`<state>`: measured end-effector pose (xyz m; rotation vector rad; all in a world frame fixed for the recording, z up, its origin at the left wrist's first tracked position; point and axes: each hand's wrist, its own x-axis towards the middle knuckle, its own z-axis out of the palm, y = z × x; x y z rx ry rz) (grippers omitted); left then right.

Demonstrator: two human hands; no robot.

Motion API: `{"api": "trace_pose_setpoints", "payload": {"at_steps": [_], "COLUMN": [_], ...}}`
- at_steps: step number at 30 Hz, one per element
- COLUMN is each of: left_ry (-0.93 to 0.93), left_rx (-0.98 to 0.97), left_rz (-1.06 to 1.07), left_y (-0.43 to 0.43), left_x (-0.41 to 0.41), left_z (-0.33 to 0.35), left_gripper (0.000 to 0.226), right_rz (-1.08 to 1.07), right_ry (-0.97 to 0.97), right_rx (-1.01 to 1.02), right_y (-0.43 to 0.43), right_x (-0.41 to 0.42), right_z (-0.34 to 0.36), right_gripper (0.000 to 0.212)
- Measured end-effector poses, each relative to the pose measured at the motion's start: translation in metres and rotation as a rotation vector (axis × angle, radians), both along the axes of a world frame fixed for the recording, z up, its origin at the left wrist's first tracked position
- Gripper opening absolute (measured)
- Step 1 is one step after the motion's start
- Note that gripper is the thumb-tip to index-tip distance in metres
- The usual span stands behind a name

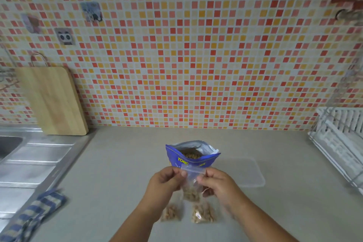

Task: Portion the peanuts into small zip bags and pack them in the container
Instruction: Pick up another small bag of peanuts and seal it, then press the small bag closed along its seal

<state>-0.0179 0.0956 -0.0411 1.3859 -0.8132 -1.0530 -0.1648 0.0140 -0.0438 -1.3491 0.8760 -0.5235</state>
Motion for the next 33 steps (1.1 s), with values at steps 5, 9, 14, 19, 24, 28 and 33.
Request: {"api": "trace_pose_setpoints", "payload": {"at_steps": [5,9,14,19,24,28,33], "left_ry": [-0.051,-0.107,-0.209,-0.382,-0.31,-0.221,-0.028], "left_rx": [-0.134,-0.169,-0.18,-0.201,-0.258,-0.193,0.097], "left_rz": [0.069,0.074,0.082,0.089,0.219,0.211,0.143], "left_y": [0.001,0.003,0.002,0.001,0.0,0.0,-0.002], "left_x": [-0.006,-0.012,-0.014,-0.014,-0.014,-0.01,-0.007], "left_z": [0.028,0.036,0.037,0.034,0.026,0.01,-0.02], "left_gripper": [0.012,0.014,0.023,0.021,0.016,0.018,0.017], "right_rz": [-0.084,-0.099,-0.06,-0.04,-0.082,-0.086,-0.027], "right_ry": [-0.057,0.099,0.205,0.232,0.203,0.238,0.407], "right_rx": [-0.225,-0.521,-0.624,-0.596,-0.465,-0.398,-0.287], "right_y": [0.004,0.005,0.004,0.002,-0.005,-0.01,-0.015], "right_x": [0.0,0.005,0.007,0.007,0.004,0.001,0.002], "right_z": [0.025,0.039,0.048,0.051,0.05,0.035,0.001], "right_gripper": [0.009,0.017,0.022,0.027,0.024,0.027,0.029]}}
